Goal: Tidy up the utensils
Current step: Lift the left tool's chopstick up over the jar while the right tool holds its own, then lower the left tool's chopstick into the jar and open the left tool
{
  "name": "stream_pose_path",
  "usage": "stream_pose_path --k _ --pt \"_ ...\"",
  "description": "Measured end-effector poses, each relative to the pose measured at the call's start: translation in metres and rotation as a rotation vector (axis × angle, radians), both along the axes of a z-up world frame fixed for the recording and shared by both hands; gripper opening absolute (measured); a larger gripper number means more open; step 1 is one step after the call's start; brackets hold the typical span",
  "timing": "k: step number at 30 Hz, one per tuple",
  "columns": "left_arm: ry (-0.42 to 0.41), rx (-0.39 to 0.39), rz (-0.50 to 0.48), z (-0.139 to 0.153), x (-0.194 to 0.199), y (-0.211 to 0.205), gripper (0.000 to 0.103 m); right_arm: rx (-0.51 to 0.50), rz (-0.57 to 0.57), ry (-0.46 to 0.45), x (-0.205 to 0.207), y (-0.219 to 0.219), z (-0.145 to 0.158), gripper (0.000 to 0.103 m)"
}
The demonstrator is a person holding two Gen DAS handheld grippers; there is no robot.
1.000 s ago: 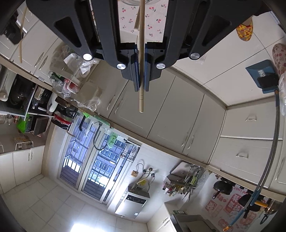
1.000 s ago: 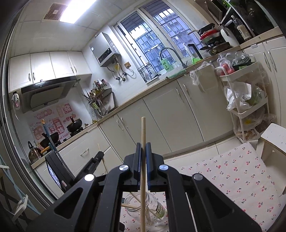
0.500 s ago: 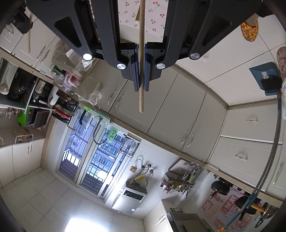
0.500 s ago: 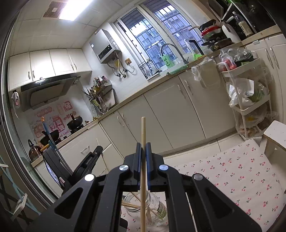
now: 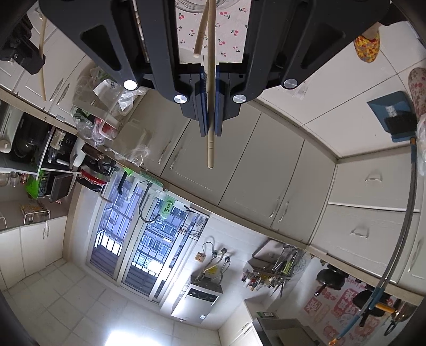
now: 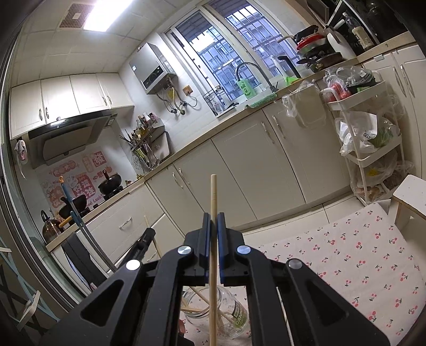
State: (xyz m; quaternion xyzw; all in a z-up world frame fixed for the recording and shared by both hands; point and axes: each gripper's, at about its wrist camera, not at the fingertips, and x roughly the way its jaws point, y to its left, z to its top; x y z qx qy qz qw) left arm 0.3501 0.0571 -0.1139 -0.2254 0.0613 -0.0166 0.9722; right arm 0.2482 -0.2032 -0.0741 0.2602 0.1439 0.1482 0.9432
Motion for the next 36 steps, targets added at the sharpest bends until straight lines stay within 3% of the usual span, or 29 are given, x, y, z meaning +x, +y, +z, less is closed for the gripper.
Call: stream_pose_path --k 3,15,19,23,29,36 --pt "-0.002 0.001 -0.004 0.001 -0.001 0.001 0.005 0.001 0.002 -0.001 -0.001 0.001 -0.001 0.006" --pt "0.062 0.122 -0.104 -0.012 -0.029 -0.004 0.005 0.079 -0.05 -0.083 0.012 0.012 0.002 0.006" --pt "0.077 0.177 -0.144 -0.014 -0.044 -0.004 0.007 0.127 -0.078 -0.094 0.024 0.016 -0.003 0.006" --pt "0.097 0.178 -0.153 -0.017 -0.064 0.006 0.012 0.146 -0.091 -0.091 0.037 0.023 -0.007 0.006" --pt "0.153 0.181 -0.141 -0.034 -0.094 0.021 0.019 0.099 -0.09 -0.127 0.051 0.047 -0.007 0.006" --pt "0.197 0.137 -0.101 -0.047 -0.109 0.037 0.026 -0.027 -0.079 -0.17 0.059 0.074 -0.015 0.006"
